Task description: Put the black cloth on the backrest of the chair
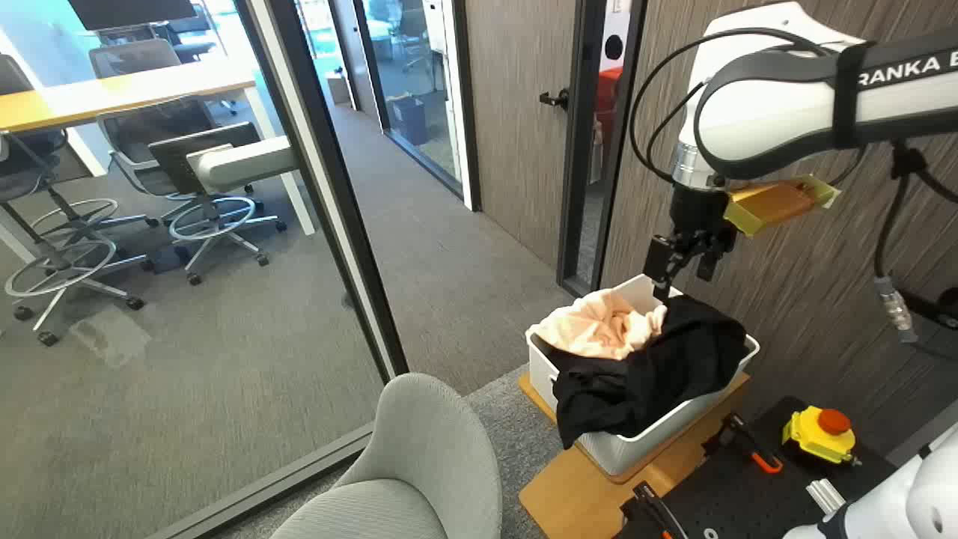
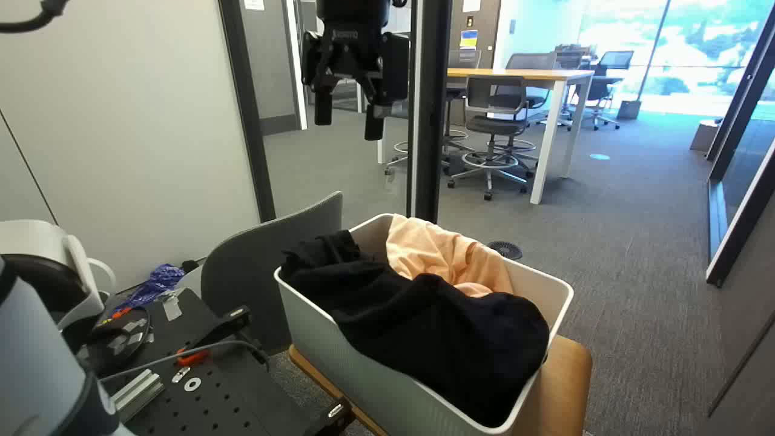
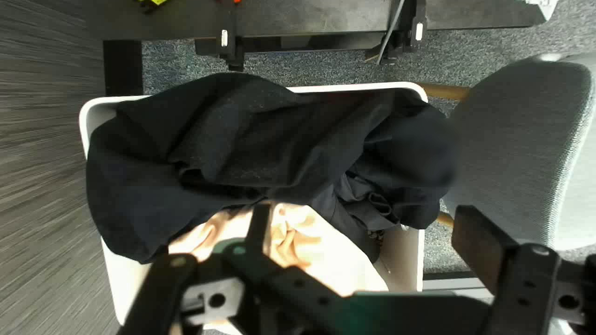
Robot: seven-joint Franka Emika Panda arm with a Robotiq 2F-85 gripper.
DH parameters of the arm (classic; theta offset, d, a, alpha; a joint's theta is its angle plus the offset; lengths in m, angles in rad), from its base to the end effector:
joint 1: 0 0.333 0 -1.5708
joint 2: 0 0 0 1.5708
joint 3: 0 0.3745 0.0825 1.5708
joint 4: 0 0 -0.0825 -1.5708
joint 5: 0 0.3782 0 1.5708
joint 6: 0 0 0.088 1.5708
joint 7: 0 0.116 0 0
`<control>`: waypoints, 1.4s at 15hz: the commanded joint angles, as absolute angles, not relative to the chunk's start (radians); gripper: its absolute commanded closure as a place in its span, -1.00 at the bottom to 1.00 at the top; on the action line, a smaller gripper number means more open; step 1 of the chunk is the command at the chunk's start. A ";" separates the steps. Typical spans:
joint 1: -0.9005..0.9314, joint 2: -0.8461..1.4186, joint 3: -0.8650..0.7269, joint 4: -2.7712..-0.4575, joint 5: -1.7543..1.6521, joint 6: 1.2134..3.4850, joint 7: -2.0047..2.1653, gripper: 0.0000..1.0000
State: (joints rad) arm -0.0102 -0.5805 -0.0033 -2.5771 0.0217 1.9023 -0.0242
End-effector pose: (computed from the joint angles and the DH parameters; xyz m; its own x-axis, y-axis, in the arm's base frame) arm 0.3188 -0.0026 0.4866 0.9956 0.0044 -0.0937 0.0022 -0.9997 -0.0239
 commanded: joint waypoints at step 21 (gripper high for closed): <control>-0.050 -0.245 -0.017 -2.518 -0.055 2.123 0.013 -1.00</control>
